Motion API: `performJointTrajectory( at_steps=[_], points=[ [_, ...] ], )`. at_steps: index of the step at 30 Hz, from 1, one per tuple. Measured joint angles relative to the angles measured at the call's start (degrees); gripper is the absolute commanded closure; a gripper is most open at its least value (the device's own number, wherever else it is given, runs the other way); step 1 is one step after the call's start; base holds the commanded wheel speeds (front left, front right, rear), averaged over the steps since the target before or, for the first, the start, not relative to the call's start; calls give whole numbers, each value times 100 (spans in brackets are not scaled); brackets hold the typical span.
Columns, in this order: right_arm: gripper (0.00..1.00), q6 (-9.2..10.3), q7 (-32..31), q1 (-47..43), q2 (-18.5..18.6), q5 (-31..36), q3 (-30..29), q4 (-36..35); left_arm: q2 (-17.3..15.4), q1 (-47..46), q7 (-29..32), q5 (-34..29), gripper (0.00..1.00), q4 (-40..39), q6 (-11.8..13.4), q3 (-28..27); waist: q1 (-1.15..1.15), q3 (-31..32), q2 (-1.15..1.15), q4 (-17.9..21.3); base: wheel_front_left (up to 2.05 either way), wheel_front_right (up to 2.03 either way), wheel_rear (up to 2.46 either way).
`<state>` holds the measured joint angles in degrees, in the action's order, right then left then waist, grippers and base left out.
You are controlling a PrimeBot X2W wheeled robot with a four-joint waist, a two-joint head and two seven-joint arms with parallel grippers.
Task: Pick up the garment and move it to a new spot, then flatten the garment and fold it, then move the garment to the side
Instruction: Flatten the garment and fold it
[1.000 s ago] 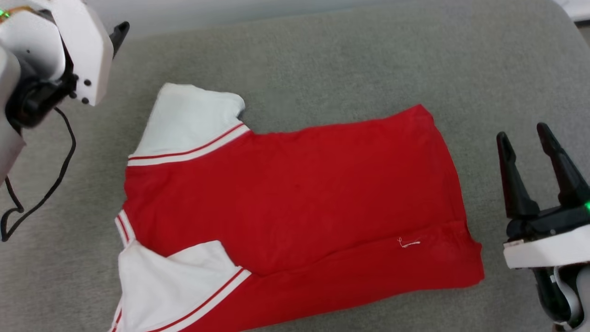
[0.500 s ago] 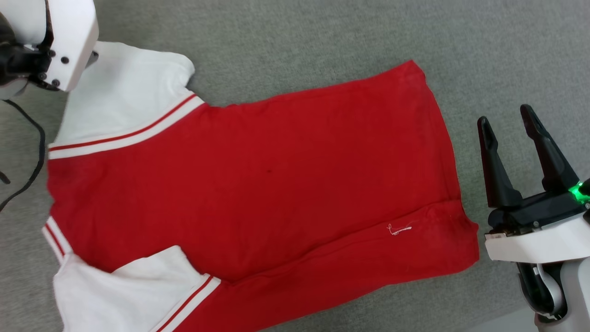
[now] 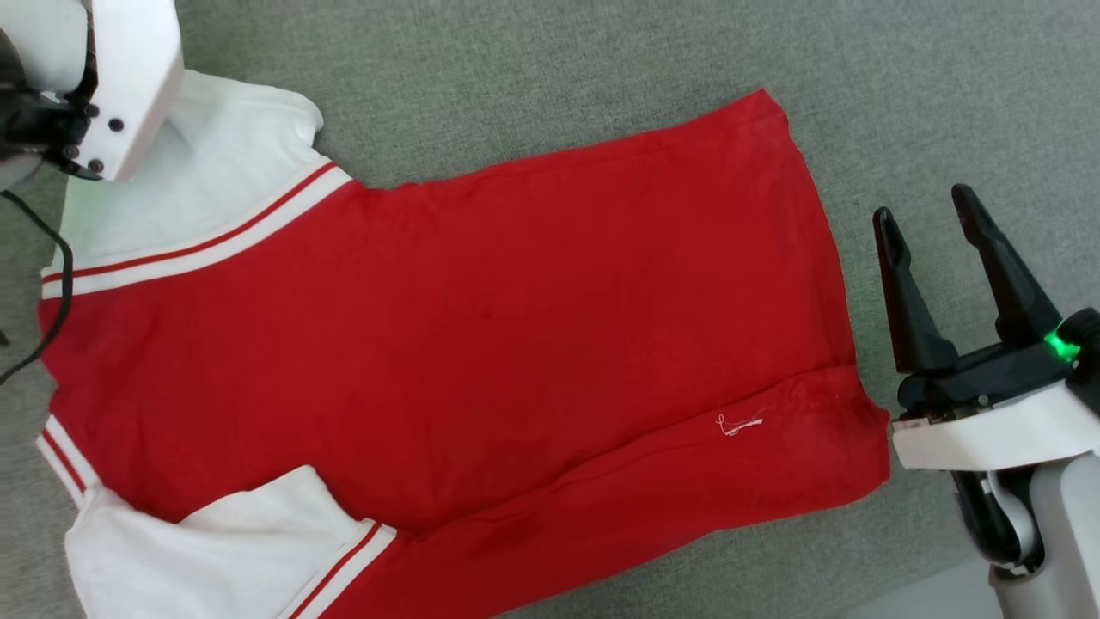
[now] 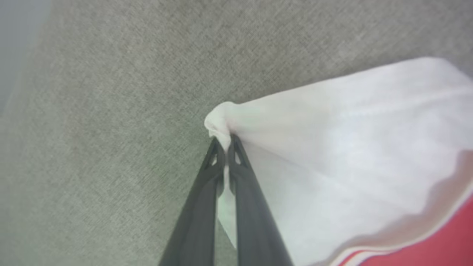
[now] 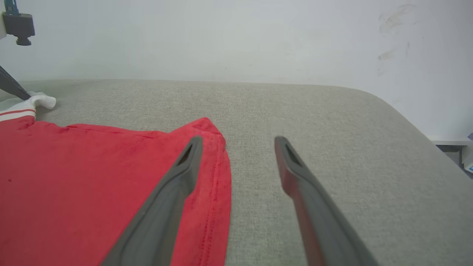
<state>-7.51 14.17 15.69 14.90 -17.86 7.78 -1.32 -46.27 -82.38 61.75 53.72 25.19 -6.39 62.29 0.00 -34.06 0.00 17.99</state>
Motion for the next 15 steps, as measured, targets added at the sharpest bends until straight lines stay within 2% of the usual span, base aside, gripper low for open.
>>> performJointTrajectory(
  at_steps=[5, 9, 13, 15],
  points=[
    [0, 0, -25, 340, 335, 80, 8, -1, -15, 236, -301, 101, 100, -18, -12, -18, 0, 291, 0, -89, 0, 0, 0],
    [0, 0, -390, 769, 764, 120, 3, -79, 43, 362, -600, 197, 100, -163, -19, -71, 0, 567, 0, -222, 0, 0, 0],
    [0, 0, -1357, 1208, 1343, 136, 263, -89, 124, 459, -834, 210, 100, -433, -52, -36, 0, 775, 0, -461, 0, 0, 0],
    [0, -1, -2068, 1475, 1668, -120, 503, 4, 142, 471, -915, 198, 100, -598, -67, 15, 0, 858, 0, -595, 0, 0, 0]
  ],
)
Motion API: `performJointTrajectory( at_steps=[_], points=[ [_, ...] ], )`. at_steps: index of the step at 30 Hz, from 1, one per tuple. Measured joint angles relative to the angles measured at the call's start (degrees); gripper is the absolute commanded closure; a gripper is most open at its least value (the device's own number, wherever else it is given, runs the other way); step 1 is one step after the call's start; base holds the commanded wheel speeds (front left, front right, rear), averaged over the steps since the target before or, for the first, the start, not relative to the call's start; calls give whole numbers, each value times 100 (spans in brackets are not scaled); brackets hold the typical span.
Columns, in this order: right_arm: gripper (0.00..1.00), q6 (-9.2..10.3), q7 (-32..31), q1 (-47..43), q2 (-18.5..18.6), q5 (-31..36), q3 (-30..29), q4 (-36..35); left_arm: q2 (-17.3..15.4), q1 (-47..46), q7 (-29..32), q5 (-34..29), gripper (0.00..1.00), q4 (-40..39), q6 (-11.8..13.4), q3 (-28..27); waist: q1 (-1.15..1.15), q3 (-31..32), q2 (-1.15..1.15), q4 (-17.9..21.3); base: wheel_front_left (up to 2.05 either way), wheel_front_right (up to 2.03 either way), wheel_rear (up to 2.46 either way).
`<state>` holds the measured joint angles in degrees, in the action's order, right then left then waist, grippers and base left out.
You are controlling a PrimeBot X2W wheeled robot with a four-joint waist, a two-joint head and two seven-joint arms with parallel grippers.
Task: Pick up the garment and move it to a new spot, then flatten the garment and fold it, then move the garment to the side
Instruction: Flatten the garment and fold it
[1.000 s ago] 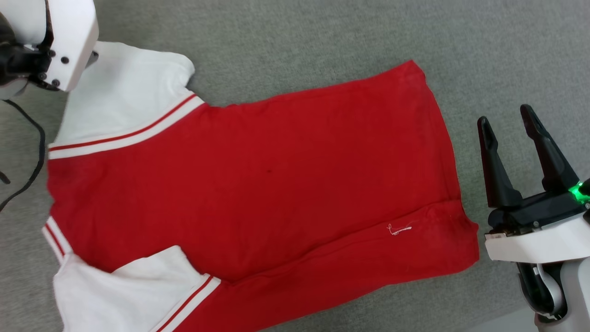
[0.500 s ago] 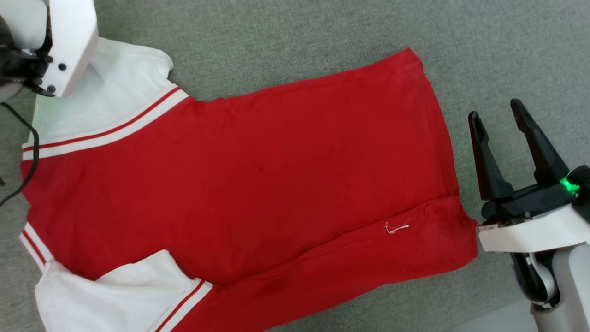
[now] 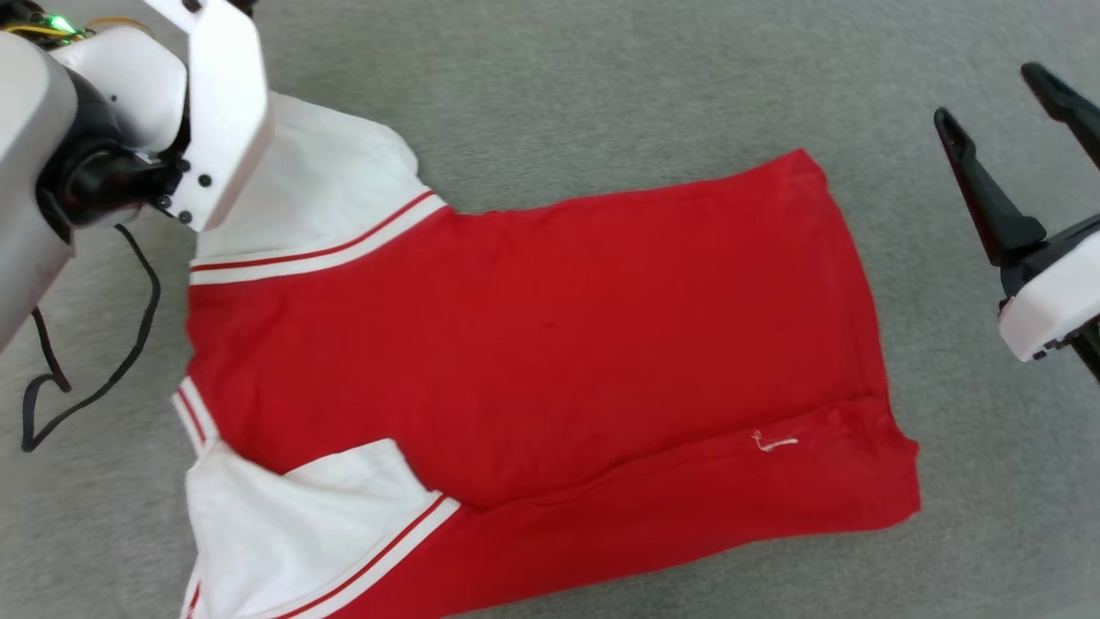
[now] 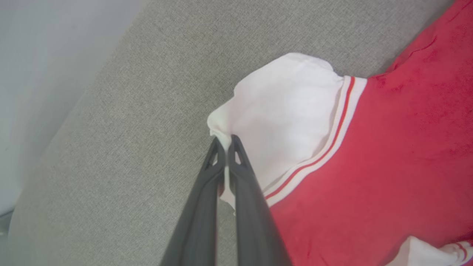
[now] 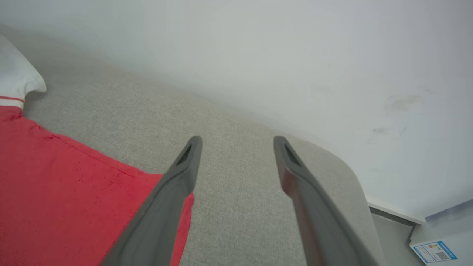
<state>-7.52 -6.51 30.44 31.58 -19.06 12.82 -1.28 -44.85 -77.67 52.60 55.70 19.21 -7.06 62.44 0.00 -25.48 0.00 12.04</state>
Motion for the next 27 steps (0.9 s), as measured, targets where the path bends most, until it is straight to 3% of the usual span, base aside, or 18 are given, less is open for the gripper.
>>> performJointTrajectory(
  at_steps=[5, 6, 10, 18, 27],
  points=[
    [0, 0, -1762, 634, 883, -884, 905, 249, 27, 30, -215, -12, 100, -400, -14, 80, 0, 128, 0, -350, 0, 0, 0],
    [0, 0, -2351, 913, 1163, -1237, 1304, 307, 32, 41, -276, -49, 100, -516, -19, 125, 0, 144, 0, -482, 0, 0, 0],
    [0, 1, -3467, 1441, 1597, -1887, 2094, 387, 63, 63, -398, -69, 100, -699, -26, 180, 0, 112, 0, -716, 0, 0, 0],
    [0, 1, -4881, 2407, 1797, -2560, 3007, 891, 194, 10, -692, -142, 100, -844, -27, 192, 0, -159, 0, -1031, 0, 0, 0],
    [0, 1, -5141, 2786, 1666, -2692, 3476, 1443, 325, -144, -902, -172, 100, -845, -33, 270, 0, -493, 0, -1276, 0, 0, 0]
  ],
)
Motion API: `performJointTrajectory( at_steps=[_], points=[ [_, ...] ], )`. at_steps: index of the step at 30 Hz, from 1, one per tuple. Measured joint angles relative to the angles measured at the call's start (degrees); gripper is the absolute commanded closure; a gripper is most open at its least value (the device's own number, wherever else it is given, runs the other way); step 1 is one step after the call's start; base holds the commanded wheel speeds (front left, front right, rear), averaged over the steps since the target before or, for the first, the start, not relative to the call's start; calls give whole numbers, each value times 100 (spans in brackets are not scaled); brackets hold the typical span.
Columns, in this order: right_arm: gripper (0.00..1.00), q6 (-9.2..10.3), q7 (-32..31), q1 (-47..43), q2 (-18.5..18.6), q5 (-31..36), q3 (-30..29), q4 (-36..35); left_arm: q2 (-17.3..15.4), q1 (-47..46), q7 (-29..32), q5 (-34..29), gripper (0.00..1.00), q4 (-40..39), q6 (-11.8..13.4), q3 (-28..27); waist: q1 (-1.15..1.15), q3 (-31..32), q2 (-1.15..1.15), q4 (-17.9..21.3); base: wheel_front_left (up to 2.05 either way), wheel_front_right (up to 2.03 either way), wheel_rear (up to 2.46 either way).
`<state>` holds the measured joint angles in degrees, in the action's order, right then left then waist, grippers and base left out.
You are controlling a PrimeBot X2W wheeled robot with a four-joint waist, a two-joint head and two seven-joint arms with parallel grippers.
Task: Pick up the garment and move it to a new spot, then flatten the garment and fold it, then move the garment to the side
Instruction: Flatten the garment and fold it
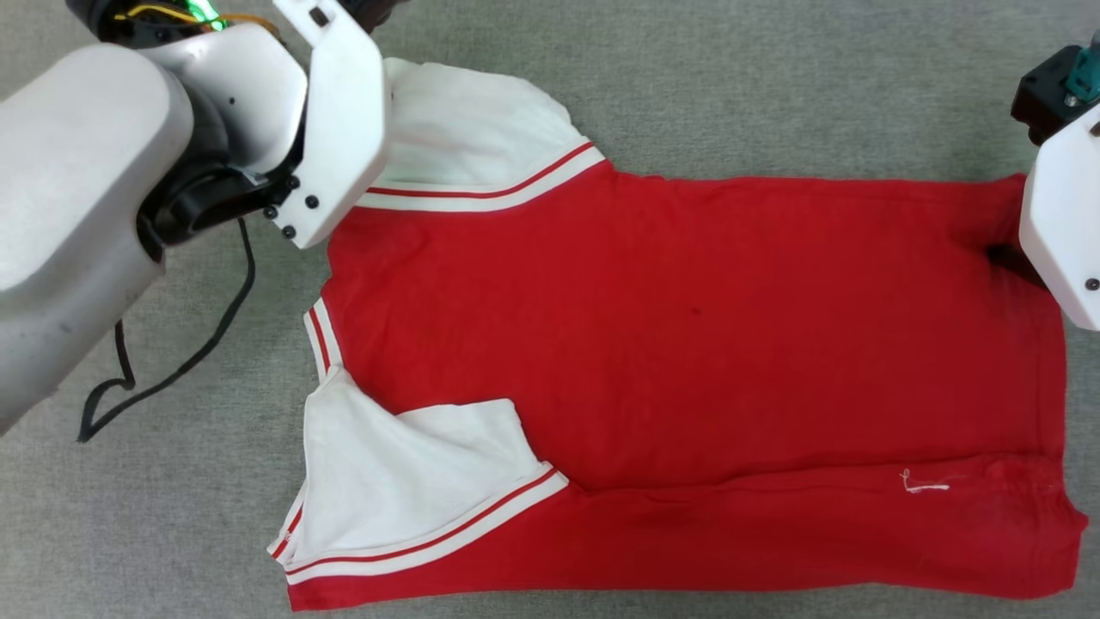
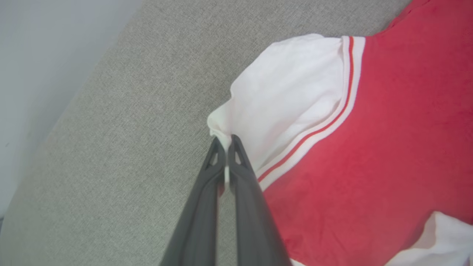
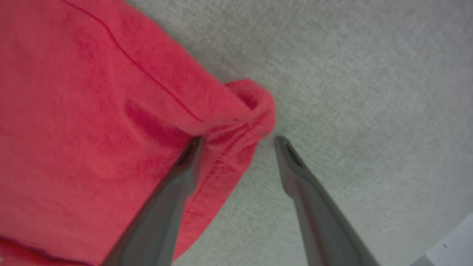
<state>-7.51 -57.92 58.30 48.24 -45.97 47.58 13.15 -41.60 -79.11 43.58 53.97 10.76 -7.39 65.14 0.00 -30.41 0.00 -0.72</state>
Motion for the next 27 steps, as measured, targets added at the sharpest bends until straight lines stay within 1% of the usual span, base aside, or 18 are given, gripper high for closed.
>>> performJointTrajectory(
  at_steps=[7, 8, 9, 13, 19, 23, 24, 27],
  points=[
    [0, 4, 247, 47, 110, -255, 301, 46, -9, -52, -155, 29, 100, 73, 0, 125, 0, -135, 0, -58, 0, 0, 0],
    [51, 4, 352, 49, 114, -257, 341, 52, -14, -68, -194, 37, 100, 108, 0, 140, 0, -127, 0, -51, 0, 0, 0],
    [100, 3, 444, 49, 114, -258, 385, 76, -10, -74, -220, 58, 100, 135, 0, 156, -1, -110, 0, -46, 0, 0, 0],
    [100, 0, 895, 49, 47, -258, 613, 155, -10, -44, -401, 162, 100, 229, -1, 226, 0, 35, 0, -24, 0, 0, 0],
    [100, 0, 1790, -59, -19, -364, 800, 312, -55, 158, -638, 303, 100, 290, -1, 325, 0, 430, 0, -2, 0, 0, 0],
    [100, 1, 2325, -224, 63, -396, 945, 346, -163, 374, -792, 377, 100, 205, -1, 392, 0, 748, 0, -1, 0, 0, 0],
    [100, 1, 2663, -357, 122, -449, 1045, 361, -256, 627, -901, 428, 100, 84, -1, 453, 0, 984, 0, -4, 0, 0, 0],
    [100, 0, 2965, -569, 232, -492, 1159, 320, -309, 893, -953, 486, 100, -34, 3, 505, 0, 1218, 0, -28, 0, 0, 0]
  ],
)
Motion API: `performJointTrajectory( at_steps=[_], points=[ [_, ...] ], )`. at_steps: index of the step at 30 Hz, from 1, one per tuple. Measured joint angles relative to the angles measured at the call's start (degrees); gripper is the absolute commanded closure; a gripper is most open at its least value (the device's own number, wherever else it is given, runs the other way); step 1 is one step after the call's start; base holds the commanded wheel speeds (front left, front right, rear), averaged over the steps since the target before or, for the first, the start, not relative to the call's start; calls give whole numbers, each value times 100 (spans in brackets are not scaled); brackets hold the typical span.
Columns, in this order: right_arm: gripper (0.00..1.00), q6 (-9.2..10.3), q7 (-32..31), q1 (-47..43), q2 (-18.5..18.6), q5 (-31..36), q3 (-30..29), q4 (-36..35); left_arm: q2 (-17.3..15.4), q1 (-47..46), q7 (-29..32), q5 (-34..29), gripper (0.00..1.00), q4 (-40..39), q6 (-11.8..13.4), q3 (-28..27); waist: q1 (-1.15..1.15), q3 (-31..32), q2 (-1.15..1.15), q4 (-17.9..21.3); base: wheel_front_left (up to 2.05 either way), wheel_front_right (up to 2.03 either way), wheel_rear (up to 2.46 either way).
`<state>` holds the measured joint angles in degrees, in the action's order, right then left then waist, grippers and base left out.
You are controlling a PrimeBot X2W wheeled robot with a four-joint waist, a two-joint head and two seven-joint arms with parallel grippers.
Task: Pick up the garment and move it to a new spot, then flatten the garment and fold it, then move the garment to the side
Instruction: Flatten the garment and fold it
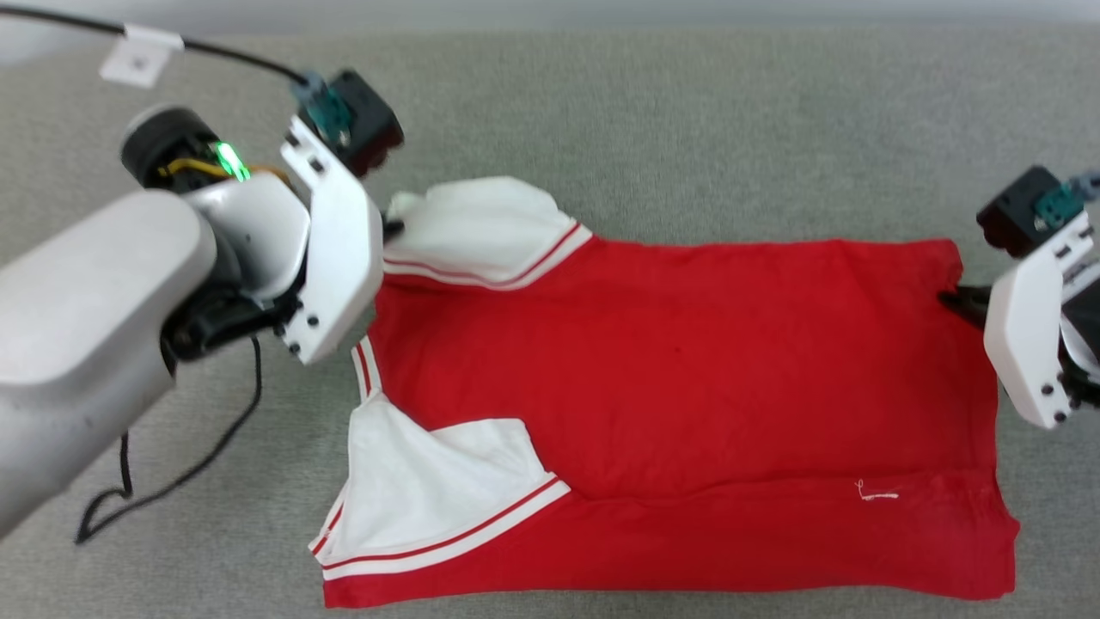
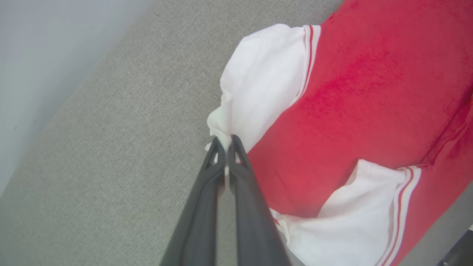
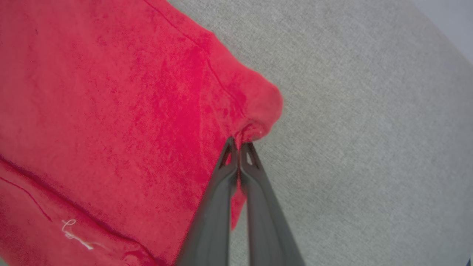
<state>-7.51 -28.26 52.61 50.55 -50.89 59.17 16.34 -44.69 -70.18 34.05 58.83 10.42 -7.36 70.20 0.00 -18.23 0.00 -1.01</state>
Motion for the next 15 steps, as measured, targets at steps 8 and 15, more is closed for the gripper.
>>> performJointTrajectory(
  at_steps=[8, 15],
  points=[
    [100, 0, 558, -569, 185, -54, 207, -89, -255, 756, -143, 49, 100, -417, 165, 135, 0, 566, 0, -106, 0, 0, 0],
    [100, 0, 845, -1204, 289, -68, 325, -118, -580, 1649, -210, 94, 100, -932, 394, 218, 0, 1003, 0, -175, 0, 0, 0]
  ],
)
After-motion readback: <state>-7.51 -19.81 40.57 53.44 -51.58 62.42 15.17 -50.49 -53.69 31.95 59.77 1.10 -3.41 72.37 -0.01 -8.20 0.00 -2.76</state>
